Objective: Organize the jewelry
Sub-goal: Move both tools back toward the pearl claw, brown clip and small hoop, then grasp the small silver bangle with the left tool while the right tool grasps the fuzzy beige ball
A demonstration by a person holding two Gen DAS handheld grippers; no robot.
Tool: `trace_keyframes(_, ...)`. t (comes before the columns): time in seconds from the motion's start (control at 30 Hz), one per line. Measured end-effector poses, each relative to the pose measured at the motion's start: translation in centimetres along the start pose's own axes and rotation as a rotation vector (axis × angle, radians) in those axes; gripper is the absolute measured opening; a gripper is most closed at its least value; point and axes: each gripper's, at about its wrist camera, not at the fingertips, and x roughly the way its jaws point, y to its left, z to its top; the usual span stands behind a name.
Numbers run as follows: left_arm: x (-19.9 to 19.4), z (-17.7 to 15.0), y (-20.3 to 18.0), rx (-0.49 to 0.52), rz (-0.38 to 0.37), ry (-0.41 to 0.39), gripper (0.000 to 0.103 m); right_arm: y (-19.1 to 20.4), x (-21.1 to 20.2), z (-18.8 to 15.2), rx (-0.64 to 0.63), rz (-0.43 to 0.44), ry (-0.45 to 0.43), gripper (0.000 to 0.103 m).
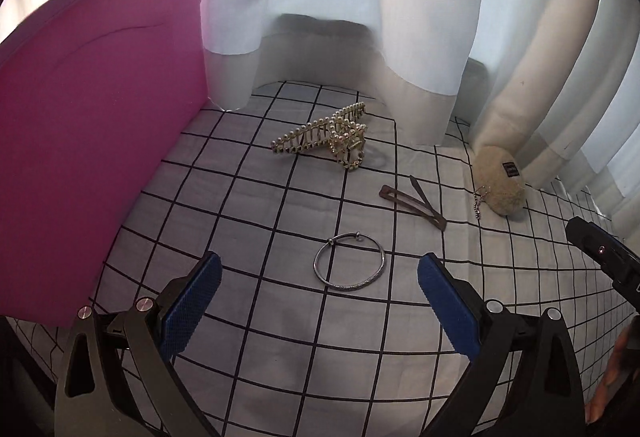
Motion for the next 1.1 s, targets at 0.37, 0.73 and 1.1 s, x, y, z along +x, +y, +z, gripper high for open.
trace_keyframes(0.37, 3.7, -0.6, -1.5, -0.002, 0.044, 0.03, 0.097, -0.7, 4.7, 1.3, -0.041, 0.007, 0.052, 0.064)
trace_keyframes(0.73, 5.2, -1.1, -1.1, -0.025, 0.07, 0.05, 0.097, 0.4, 8.5, 2.9, -0.109, 0.025, 0.104, 0.064)
trace_keyframes(1.1, 6.4, -0.7, -1.5, -0.009, 0.106, 0.036, 0.098, 0.6, 10.8, 3.8, -0.122, 0.016, 0.123, 0.064)
